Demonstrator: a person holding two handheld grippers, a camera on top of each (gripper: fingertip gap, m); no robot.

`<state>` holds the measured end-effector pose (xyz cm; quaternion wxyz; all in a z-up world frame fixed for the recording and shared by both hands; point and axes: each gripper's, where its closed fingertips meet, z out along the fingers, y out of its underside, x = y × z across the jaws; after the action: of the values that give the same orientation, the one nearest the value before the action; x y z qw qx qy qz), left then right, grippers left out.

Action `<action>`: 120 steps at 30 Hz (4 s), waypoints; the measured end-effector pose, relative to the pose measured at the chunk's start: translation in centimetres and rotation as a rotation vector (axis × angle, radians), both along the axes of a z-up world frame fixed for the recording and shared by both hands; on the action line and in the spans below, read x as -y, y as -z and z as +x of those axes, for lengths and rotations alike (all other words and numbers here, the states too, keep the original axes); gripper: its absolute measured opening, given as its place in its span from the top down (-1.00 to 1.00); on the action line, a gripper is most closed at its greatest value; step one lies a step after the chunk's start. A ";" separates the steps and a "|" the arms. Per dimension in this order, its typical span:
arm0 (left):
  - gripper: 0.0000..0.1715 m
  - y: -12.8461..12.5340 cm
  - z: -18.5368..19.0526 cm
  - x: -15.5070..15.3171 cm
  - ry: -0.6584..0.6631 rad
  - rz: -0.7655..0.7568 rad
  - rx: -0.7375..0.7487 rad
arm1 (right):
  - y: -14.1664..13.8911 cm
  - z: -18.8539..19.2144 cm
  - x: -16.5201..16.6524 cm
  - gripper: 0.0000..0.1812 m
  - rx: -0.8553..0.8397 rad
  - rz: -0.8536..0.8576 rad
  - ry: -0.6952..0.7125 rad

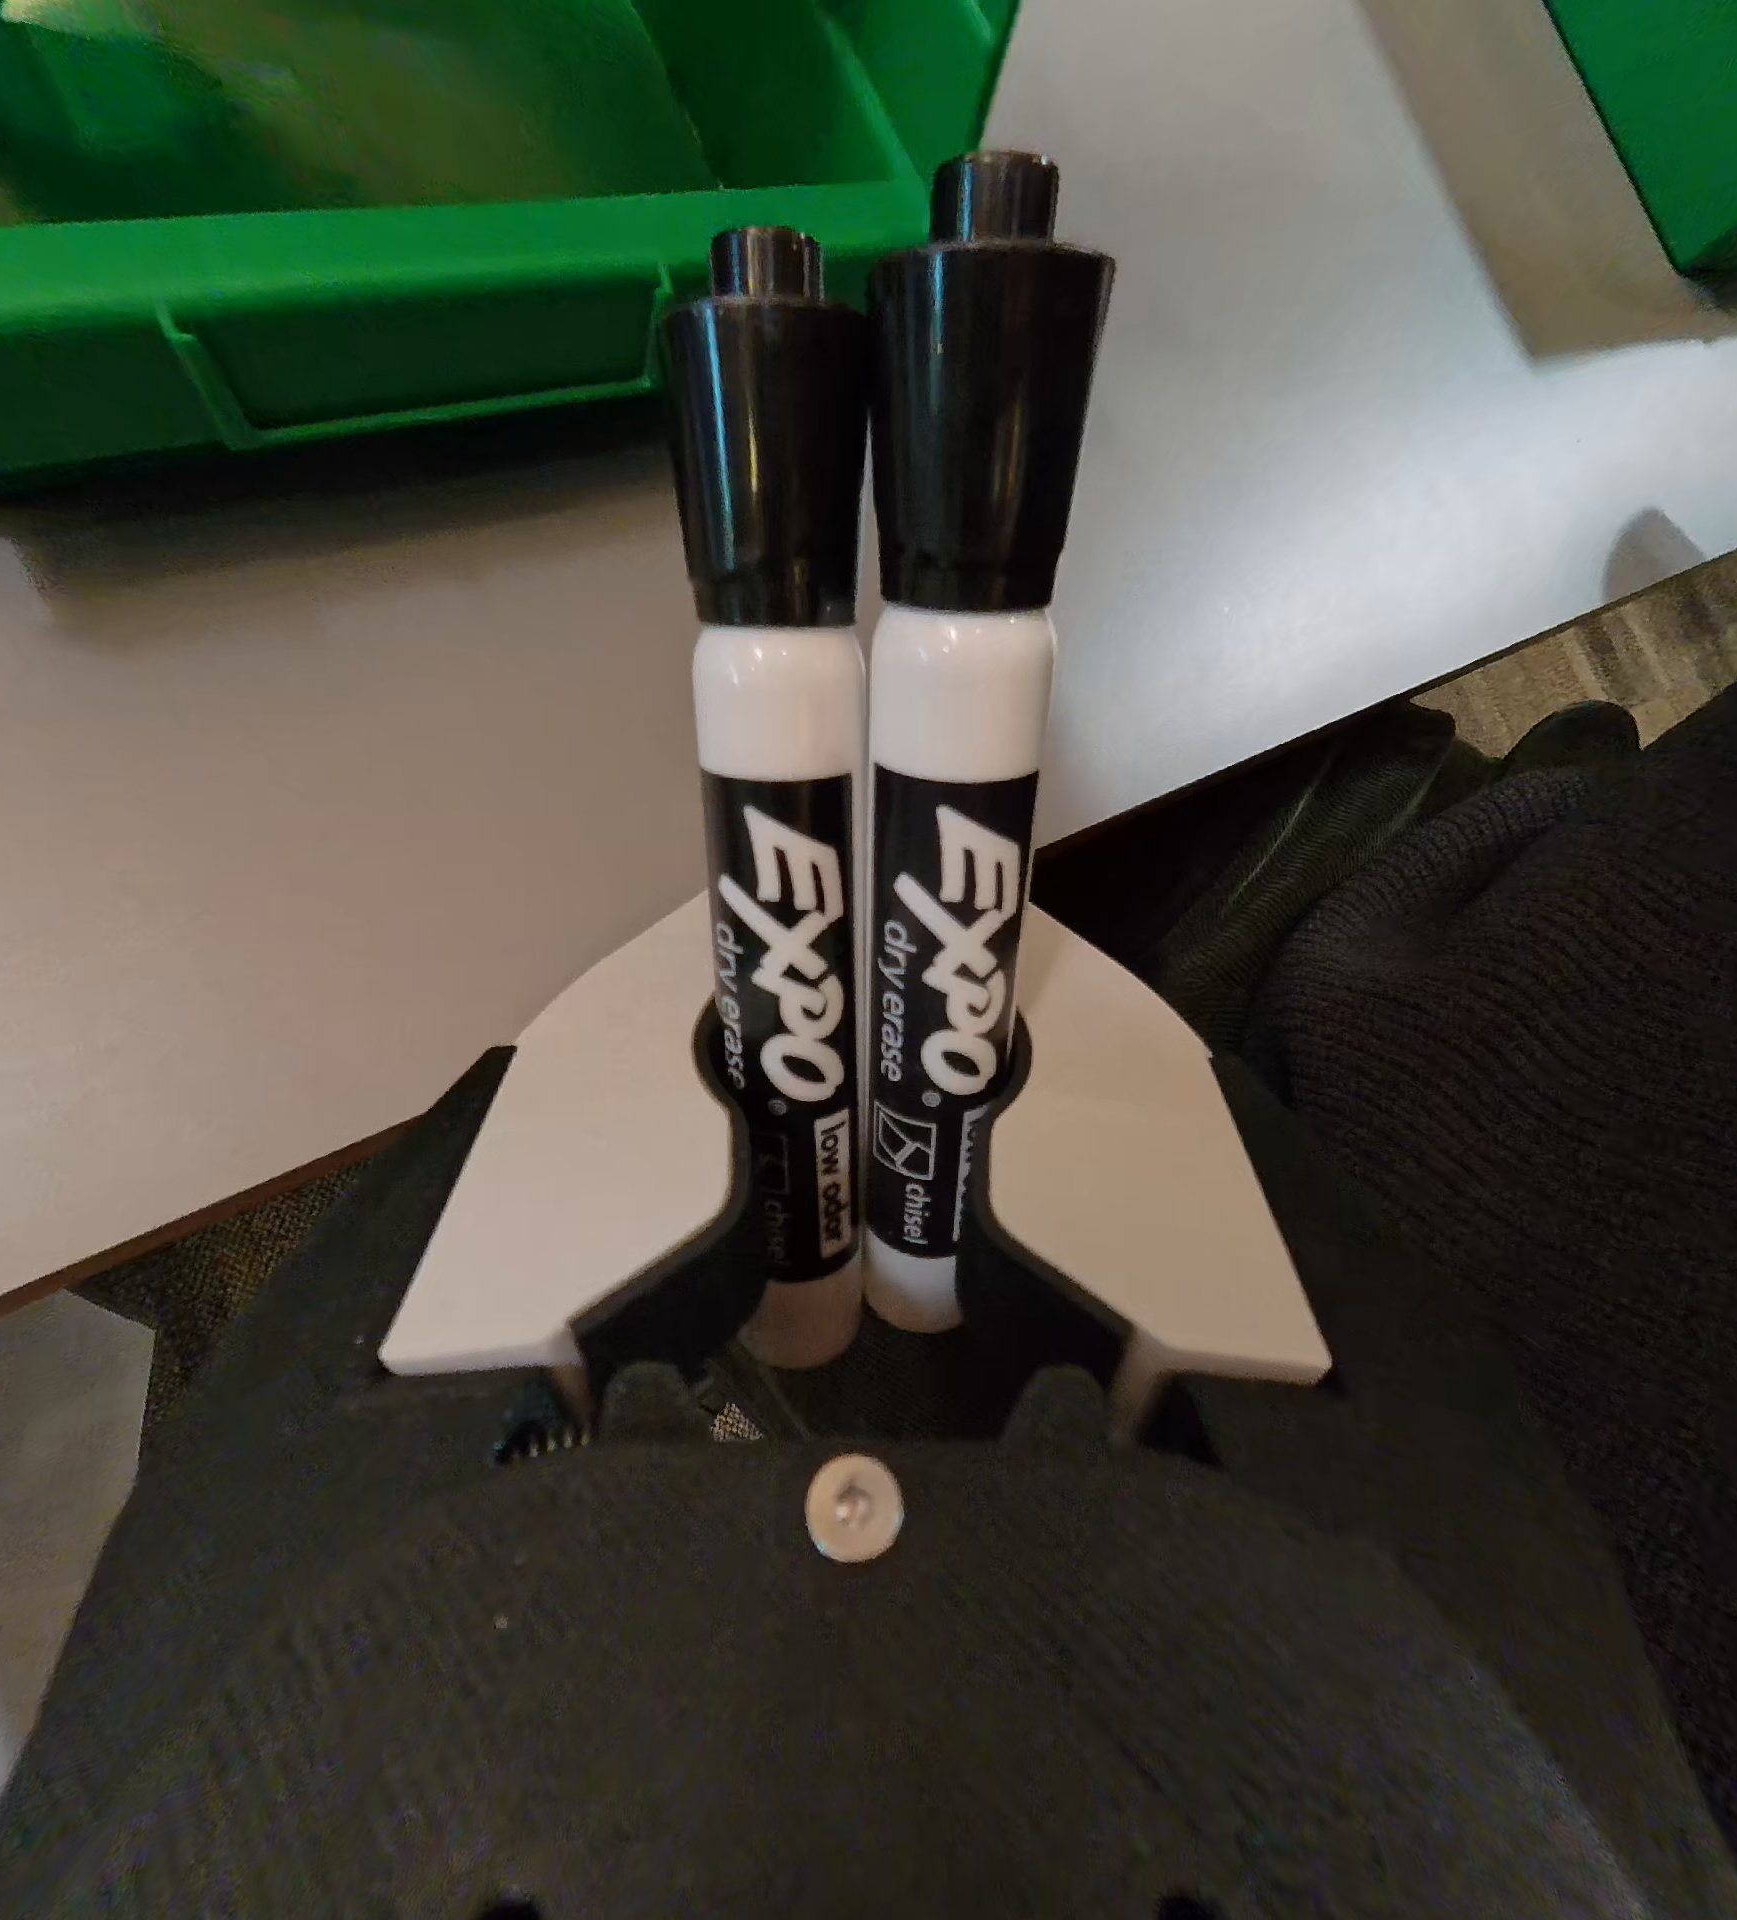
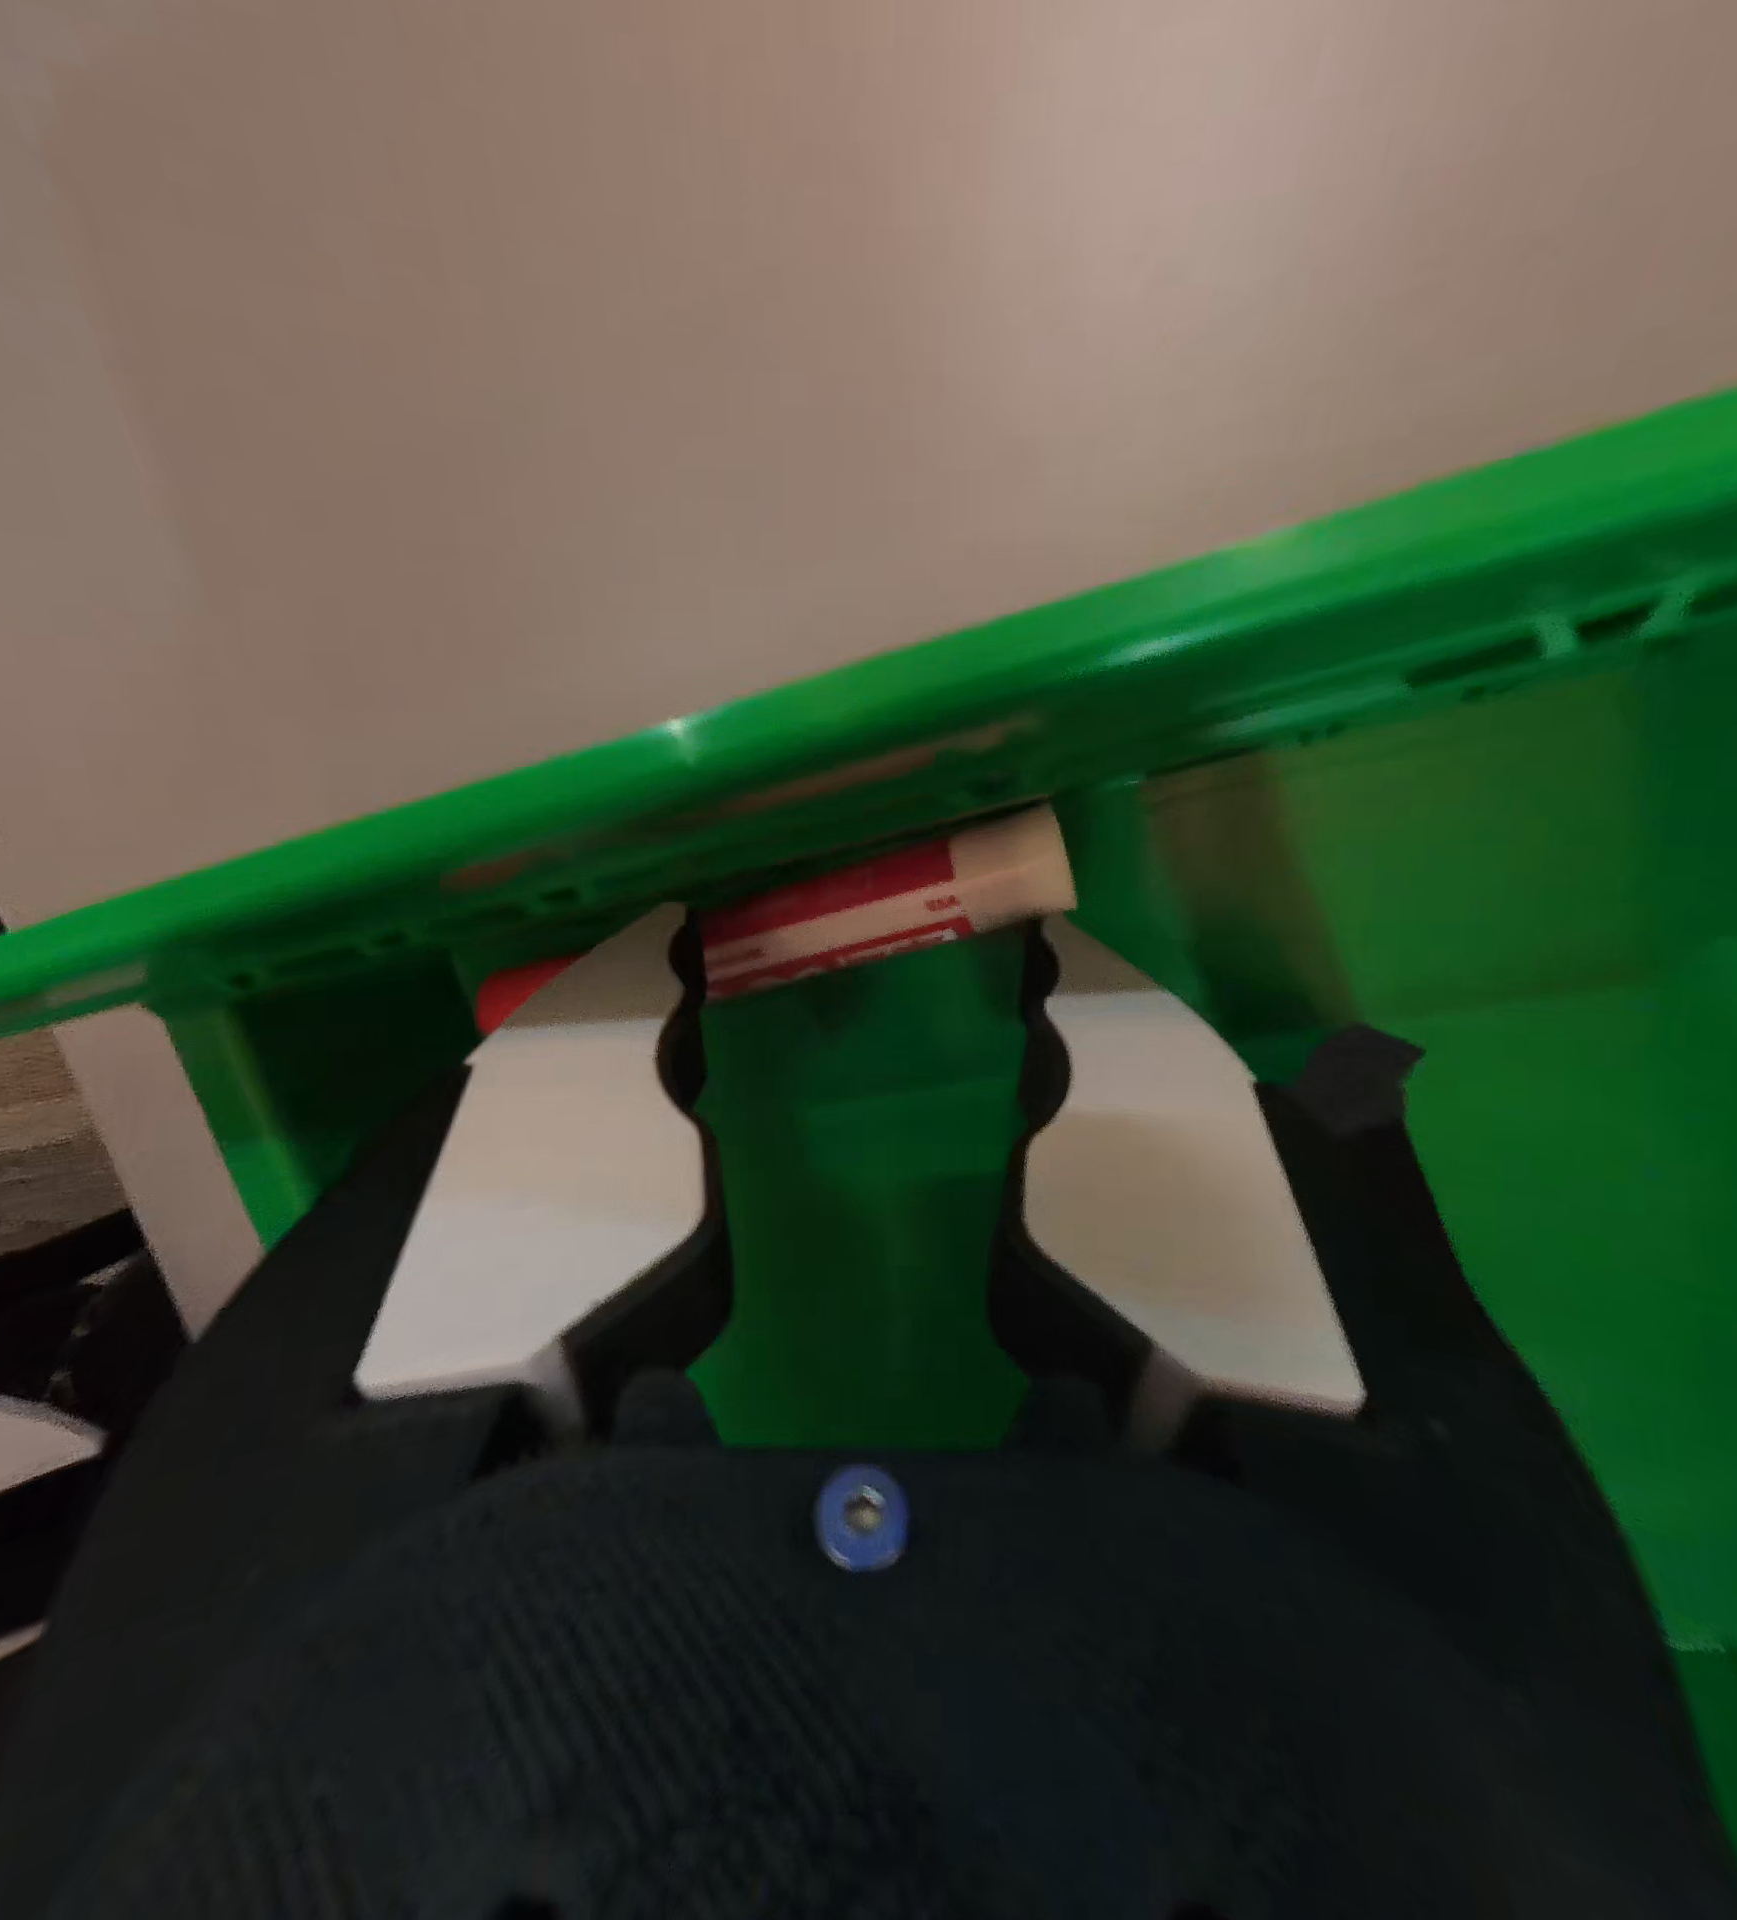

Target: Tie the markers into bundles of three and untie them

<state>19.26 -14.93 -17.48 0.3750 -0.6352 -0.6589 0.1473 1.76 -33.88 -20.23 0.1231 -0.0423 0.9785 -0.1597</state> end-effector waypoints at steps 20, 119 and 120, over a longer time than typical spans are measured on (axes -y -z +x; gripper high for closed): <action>0.50 0.2 0.1 -0.3 0.016 -0.014 0.012 | 0.8 -3.5 -6.9 0.70 -0.369 0.241 -0.330; 0.47 2.0 -11.4 -13.9 0.768 -0.436 0.399 | -7.2 -1.7 -36.3 1.00 0.053 -0.706 0.134; 0.47 2.0 -11.5 -13.8 0.764 -0.448 0.396 | -7.1 -1.7 -36.4 1.00 0.046 -0.704 0.130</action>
<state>7.74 -1.13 -19.44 0.1239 -0.9126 -0.3893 0.0135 0.10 2.48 -13.11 0.1124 -0.0164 0.8611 -0.4955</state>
